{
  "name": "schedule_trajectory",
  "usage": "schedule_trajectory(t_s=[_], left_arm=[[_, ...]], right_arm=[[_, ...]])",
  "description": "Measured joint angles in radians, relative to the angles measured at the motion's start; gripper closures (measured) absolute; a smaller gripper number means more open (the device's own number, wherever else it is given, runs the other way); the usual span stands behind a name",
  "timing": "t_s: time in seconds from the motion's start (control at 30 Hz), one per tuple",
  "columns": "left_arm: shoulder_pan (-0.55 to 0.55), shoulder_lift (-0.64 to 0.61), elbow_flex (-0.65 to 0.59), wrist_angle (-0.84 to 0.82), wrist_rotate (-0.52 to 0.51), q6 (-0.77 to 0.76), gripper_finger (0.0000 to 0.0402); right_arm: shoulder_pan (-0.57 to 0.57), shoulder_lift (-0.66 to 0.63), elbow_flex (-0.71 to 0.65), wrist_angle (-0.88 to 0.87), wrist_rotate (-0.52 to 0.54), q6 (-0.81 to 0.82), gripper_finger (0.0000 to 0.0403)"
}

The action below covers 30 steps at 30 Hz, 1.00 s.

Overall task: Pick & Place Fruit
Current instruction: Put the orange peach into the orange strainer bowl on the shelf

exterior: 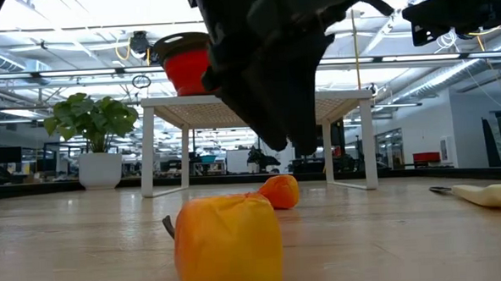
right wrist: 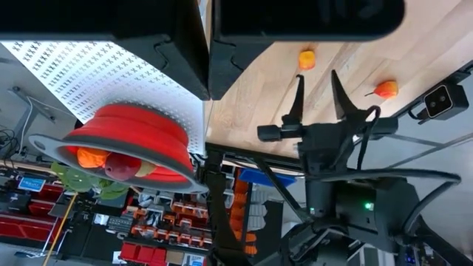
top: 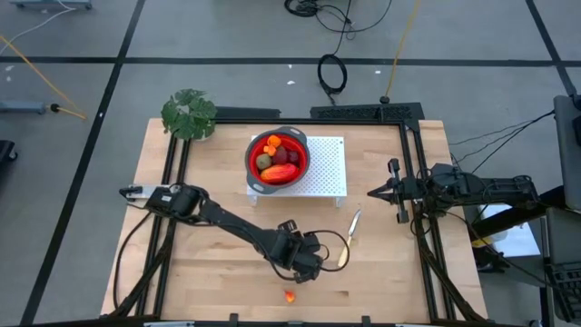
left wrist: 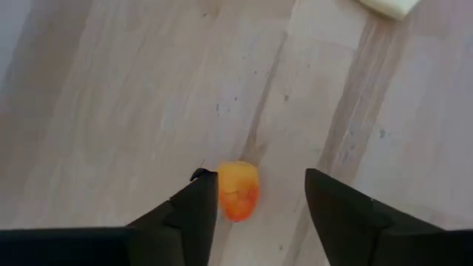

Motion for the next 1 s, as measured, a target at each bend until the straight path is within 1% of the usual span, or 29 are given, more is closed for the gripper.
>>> schedule_trajectory(t_s=[0.13,0.27,0.4,0.57,0.87,1.0], left_arm=[[-0.001,0.019,0.000,0.009,0.002,0.015,0.0184],[0.002,0.029,0.000,-0.002,-0.024,0.008,0.0183],[0.005,0.044,0.001,-0.001,-0.024,0.012,0.0183],[0.008,0.070,0.000,-0.006,0.002,0.013,0.0183],[0.012,0.089,0.001,-0.013,0.001,0.014,0.0183],[0.013,0.089,0.002,-0.034,0.034,0.009,0.0183]], right_arm=[[0.000,0.000,0.000,-0.005,0.000,0.000,0.0403],[0.000,0.000,0.000,-0.009,0.000,0.000,0.0403],[0.000,0.000,0.000,-0.010,0.000,0.000,0.0403],[0.000,0.000,0.000,-0.013,0.000,0.000,0.0403],[0.000,0.000,0.000,-0.021,0.000,0.001,0.0403],[0.000,0.000,0.000,-0.021,0.000,0.001,0.0403]])
